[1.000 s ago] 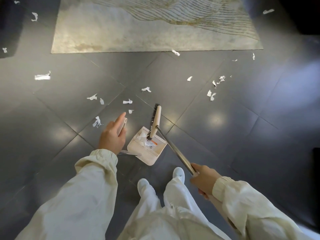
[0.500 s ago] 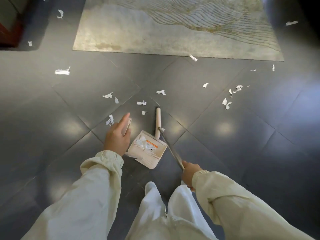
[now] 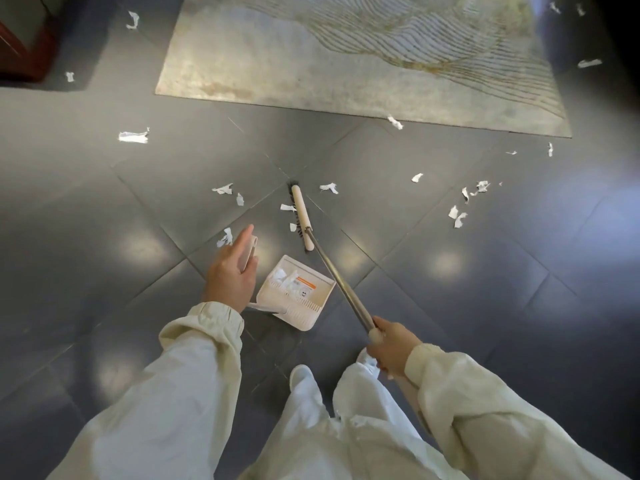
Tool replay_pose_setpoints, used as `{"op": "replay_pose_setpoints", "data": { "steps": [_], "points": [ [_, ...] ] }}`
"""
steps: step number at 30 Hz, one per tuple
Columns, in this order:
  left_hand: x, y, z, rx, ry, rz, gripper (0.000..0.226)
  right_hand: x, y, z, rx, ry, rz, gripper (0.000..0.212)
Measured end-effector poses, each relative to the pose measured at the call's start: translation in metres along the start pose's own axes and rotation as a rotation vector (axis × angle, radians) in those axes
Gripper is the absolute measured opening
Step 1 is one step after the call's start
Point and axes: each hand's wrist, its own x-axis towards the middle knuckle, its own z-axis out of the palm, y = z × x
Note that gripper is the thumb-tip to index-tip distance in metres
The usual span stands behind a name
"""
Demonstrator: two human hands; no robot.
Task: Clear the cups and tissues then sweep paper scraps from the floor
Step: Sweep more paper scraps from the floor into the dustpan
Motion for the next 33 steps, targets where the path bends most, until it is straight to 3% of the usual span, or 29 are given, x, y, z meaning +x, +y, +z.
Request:
{"op": "replay_pose_setpoints", "data": {
  "steps": [2, 6, 8, 9, 11, 15, 19, 21, 23, 25, 29, 33],
  "points": [
    [0.002, 0.002, 0.000, -0.003, 0.004, -0.007, 0.049, 0.012, 0.003, -0.011, 0.156, 0.023, 0.006, 0.039],
    [0.010, 0.006, 0.003, -0.012, 0.024, -0.032, 0.051, 0.033, 0.014, -0.027, 0.087, 0.110, -0.021, 0.040],
    [0.018, 0.008, 0.005, -0.023, 0.040, -0.054, 0.052, 0.045, 0.019, -0.035, 0.167, 0.055, 0.032, 0.047],
    [0.023, 0.010, 0.007, -0.020, 0.045, -0.068, 0.052, 0.053, 0.018, -0.041, 0.276, -0.008, 0.073, 0.044],
    [0.030, 0.014, 0.011, -0.011, 0.058, -0.093, 0.054, 0.071, 0.008, -0.057, 0.376, -0.051, 0.074, 0.018],
    [0.046, 0.030, 0.022, -0.035, 0.112, -0.151, 0.053, 0.120, -0.016, -0.102, 0.363, -0.007, 0.032, 0.012],
    [0.063, 0.052, 0.034, -0.008, 0.221, -0.238, 0.053, 0.167, -0.032, -0.152, 0.086, 0.031, -0.065, 0.046],
    [0.073, 0.061, 0.040, 0.017, 0.257, -0.255, 0.052, 0.194, -0.039, -0.185, -0.049, 0.084, -0.070, 0.043],
    [0.085, 0.066, 0.047, 0.022, 0.266, -0.304, 0.052, 0.224, -0.048, -0.219, -0.091, 0.112, -0.080, 0.046],
    [0.093, 0.067, 0.052, 0.041, 0.278, -0.341, 0.052, 0.249, -0.057, -0.244, -0.061, 0.103, -0.079, 0.064],
    [0.114, 0.064, 0.060, 0.087, 0.305, -0.368, 0.053, 0.285, -0.079, -0.267, -0.045, 0.009, -0.070, 0.073],
    [0.134, 0.068, 0.069, 0.113, 0.278, -0.360, 0.053, 0.286, -0.098, -0.259, -0.059, -0.214, -0.044, 0.070]
  ]
}}
